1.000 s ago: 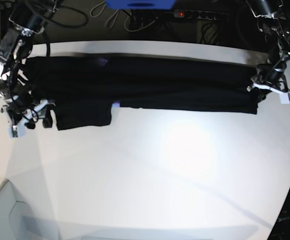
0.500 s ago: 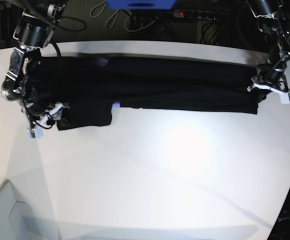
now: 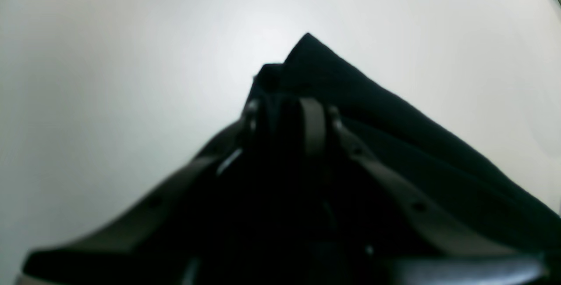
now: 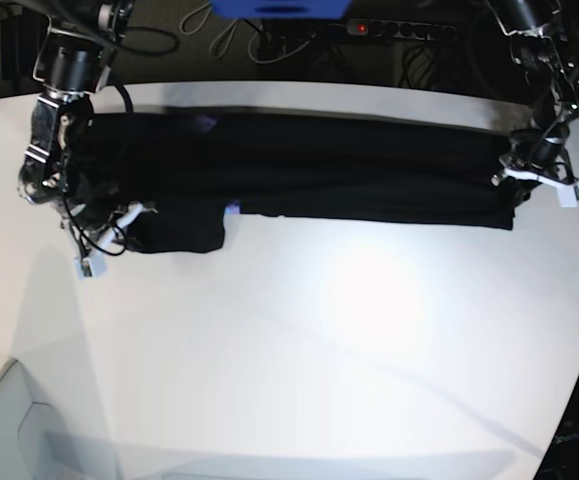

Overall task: Layout the t-shirt on the table in an organized manner, then fold the t-shirt properly
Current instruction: 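Grasp the hanging sleeve with the right gripper and tuck it in, then grip both ends of the black strip with both grippers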

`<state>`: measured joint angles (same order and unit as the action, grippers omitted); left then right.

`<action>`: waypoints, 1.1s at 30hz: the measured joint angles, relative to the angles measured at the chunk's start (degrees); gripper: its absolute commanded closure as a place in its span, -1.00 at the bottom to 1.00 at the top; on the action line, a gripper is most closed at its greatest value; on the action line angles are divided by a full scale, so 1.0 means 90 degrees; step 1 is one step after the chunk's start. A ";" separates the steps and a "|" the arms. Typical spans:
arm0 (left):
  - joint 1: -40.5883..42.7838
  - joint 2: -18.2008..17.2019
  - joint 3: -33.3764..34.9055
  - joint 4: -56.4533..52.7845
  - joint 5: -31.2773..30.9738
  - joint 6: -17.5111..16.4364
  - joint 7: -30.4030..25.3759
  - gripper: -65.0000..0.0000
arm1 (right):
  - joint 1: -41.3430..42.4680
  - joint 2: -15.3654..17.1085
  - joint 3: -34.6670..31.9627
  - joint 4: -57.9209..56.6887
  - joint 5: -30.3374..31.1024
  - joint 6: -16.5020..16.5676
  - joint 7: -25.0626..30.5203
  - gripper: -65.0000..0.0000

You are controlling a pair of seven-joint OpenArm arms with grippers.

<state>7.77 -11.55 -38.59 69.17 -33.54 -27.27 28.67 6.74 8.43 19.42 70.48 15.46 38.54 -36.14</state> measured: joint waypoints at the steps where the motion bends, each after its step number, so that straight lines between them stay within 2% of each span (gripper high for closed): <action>1: 0.0000 0.0000 0.0000 0.0000 0.0000 0.0000 0.0005 0.59 | -0.0097 0.0002 0.0005 0.0175 -0.0019 0.0000 -0.0002 1.00; 7: -0.0002 0.0000 0.0000 0.0012 0.0010 0.0002 0.0046 0.59 | -0.0996 -0.0061 0.0051 0.2171 -0.0027 -0.0041 -0.0070 1.00; 14: -0.0015 -0.0002 0.0005 0.0017 0.0027 0.0007 0.0051 0.59 | -0.2140 -0.0495 0.1030 0.3648 0.0019 0.0053 -0.0012 1.00; 22: -0.0015 -0.0012 0.0007 0.0017 0.0022 0.0005 0.0053 0.59 | -0.2861 -0.0607 0.1659 0.3759 0.0073 0.0070 0.0017 1.00; 26: -0.0005 -0.0017 0.0007 0.0015 0.0024 0.0005 0.0063 0.59 | -0.2980 -0.0731 0.1734 0.3747 0.0075 0.0070 0.0017 1.00; 33: 0.0012 -0.0019 0.0007 0.0015 0.0022 -0.0015 0.0049 0.59 | -0.2936 -0.0731 0.1758 0.3118 0.0102 0.0070 0.0044 1.00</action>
<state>7.88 -11.73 -38.52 69.30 -33.34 -27.40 29.10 -19.68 1.85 35.24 98.54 16.38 39.18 -35.75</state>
